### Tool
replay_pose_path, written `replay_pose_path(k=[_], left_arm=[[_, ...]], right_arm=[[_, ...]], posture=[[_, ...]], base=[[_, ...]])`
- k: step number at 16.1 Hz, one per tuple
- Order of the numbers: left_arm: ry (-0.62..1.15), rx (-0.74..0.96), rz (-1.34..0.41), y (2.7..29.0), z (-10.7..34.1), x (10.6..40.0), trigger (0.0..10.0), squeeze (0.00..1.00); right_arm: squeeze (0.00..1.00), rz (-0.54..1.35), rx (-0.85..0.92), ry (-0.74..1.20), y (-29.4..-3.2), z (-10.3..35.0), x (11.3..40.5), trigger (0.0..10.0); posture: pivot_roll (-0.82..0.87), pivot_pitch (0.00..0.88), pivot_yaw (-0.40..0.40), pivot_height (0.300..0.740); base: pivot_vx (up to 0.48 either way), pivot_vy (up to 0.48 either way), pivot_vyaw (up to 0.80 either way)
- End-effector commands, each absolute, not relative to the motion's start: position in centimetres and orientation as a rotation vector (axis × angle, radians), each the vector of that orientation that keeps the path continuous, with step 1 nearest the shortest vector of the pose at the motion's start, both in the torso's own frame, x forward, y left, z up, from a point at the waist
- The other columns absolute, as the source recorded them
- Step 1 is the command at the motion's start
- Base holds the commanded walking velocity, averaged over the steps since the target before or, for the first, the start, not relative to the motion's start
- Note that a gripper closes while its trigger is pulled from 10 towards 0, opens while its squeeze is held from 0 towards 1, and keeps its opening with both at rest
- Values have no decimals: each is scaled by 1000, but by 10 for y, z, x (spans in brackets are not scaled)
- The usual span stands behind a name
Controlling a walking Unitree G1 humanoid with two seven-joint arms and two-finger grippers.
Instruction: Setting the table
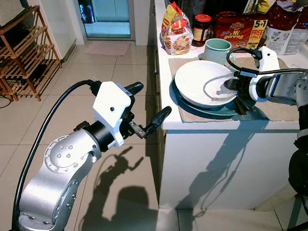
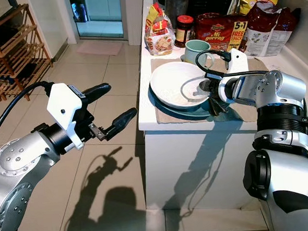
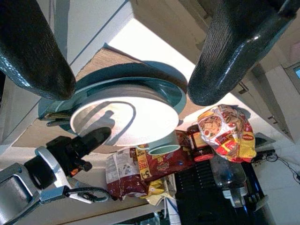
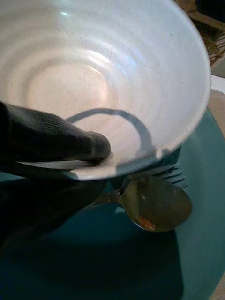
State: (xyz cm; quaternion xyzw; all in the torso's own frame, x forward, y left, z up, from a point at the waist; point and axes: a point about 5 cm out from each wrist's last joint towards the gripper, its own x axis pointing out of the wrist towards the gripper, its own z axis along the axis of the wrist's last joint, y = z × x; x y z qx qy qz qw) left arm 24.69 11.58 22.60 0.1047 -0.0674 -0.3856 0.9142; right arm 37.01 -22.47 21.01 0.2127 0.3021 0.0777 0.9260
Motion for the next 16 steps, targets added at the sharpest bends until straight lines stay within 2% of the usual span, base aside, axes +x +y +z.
replay_pose_path(k=[1, 4, 7, 10, 12, 14, 16], left_arm=[[-142, 228, -810, 113, 228, 245, 10000, 0], [-173, 242, -740, 118, 230, 251, 10000, 0], [-192, 252, -603, 133, 233, 260, 10000, 0], [-211, 262, -501, 147, 235, 263, 10000, 0], [-199, 284, -496, 152, 230, 259, 10000, 0], [-183, 292, -476, 156, 225, 258, 10000, 0], [-187, 294, -467, 156, 225, 259, 10000, 0]], right_arm=[[0, 158, 449, 605, -226, 214, 368, 0], [0, 183, 493, 446, -231, 234, 367, 0], [0, 274, 476, 353, -223, 250, 357, 0], [0, 481, 379, 91, -210, 270, 332, 0], [0, 537, 215, -53, -206, 267, 316, 10000], [0, 689, 146, -77, -201, 257, 292, 10000], [0, 732, 141, -88, -197, 250, 282, 10000]], posture=[[13, 0, -42, 740], [8, 0, -39, 740], [6, 0, -37, 740], [6, 0, -42, 740], [4, 0, -42, 740], [4, 0, -43, 740], [1, 0, -42, 740]], base=[[0, 0, 0], [0, 0, 0], [0, 0, 0], [0, 0, 0], [0, -240, 0], [0, -480, 0], [0, -480, 0]])
